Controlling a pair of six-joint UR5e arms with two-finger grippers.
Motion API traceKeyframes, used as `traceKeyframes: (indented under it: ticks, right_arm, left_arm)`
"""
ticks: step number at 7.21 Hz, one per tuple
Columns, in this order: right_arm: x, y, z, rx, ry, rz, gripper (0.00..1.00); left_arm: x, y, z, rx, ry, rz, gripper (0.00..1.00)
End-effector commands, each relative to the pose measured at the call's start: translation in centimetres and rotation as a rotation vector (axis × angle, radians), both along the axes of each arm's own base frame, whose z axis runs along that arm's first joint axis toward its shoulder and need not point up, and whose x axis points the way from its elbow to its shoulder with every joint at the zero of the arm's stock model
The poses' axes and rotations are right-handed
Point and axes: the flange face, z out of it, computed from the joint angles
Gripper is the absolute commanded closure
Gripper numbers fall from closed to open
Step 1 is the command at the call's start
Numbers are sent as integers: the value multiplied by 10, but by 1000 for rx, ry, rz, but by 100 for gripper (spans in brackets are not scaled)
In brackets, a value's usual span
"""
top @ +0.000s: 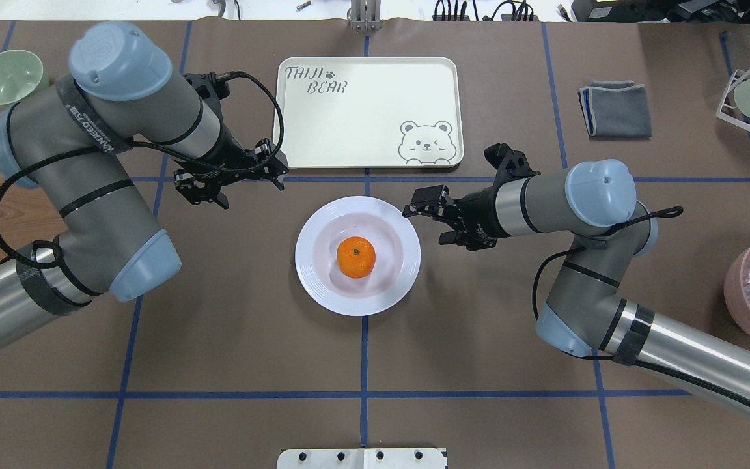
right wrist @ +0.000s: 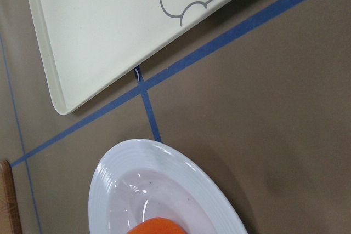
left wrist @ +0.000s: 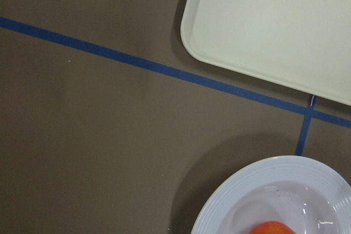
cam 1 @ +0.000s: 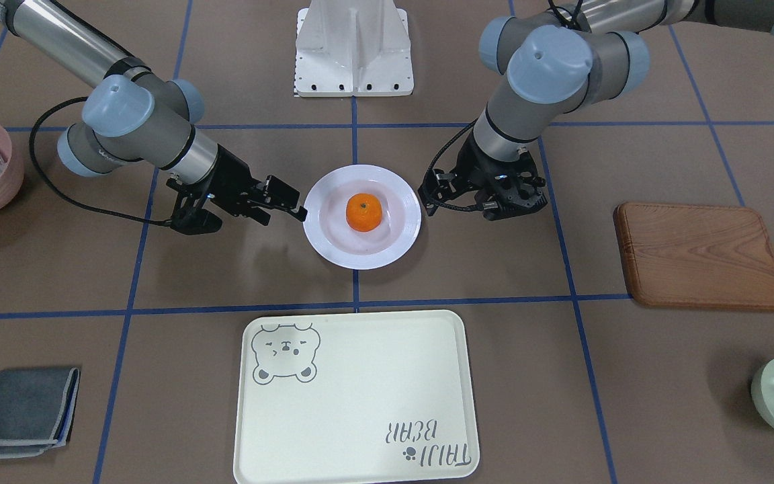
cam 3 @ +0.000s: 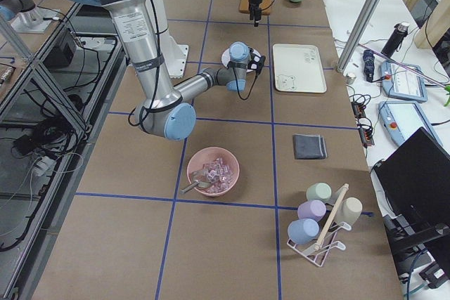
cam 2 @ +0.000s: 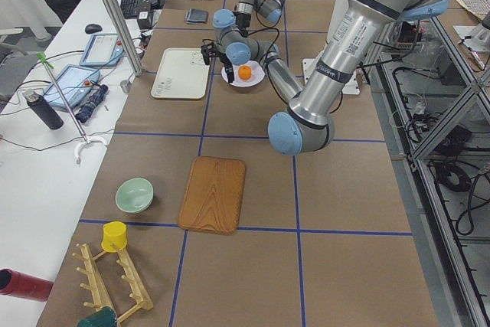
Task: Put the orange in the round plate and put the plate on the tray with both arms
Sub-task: 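Move the right gripper to the plate rim nearest it and grasp it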
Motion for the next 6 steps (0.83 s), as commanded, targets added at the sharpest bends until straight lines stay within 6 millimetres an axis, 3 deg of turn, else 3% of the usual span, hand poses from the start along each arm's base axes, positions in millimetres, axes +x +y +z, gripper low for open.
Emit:
traceKeyframes:
  ticks: [1, 2, 6]
  right_arm:
    - [-12, 13, 6, -91, -117, 74, 0]
    - [-22, 26, 13, -89, -144, 87, 0]
    - [-35, 39, 20, -91, -137, 84, 0]
  left_arm:
    - [-5, -4, 5, -6, -4, -5, 2]
    - [-6, -4, 5, -5, -4, -6, 2]
    - [-7, -7, 5, -5, -6, -9, 2]
